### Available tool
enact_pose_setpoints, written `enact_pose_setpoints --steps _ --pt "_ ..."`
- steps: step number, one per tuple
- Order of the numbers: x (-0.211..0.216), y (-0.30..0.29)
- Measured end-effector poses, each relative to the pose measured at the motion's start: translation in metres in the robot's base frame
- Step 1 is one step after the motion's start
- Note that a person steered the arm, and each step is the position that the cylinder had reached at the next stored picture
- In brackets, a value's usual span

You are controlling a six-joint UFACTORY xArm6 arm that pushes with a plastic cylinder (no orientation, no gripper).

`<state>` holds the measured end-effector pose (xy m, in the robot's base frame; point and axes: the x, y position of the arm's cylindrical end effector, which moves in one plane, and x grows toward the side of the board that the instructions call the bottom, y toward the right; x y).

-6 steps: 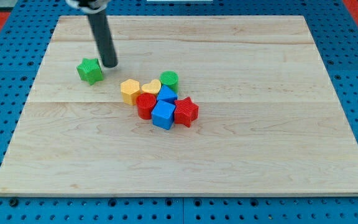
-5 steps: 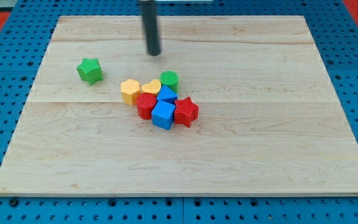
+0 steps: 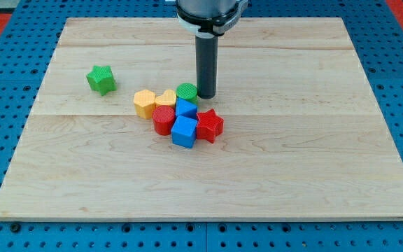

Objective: Move the green circle along with yellow hexagon to the left bottom corner

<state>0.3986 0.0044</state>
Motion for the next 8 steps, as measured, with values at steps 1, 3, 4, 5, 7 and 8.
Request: enact_pose_setpoints --steps 1,3,4,5,7,8 --pt "0.010 -0.036" --pt "0.010 -0.092" --pt "0.049 -0.118" --pt "0.037 -0.132" --pt "-0.026 -0.156" --pt "-0.013 -0.196"
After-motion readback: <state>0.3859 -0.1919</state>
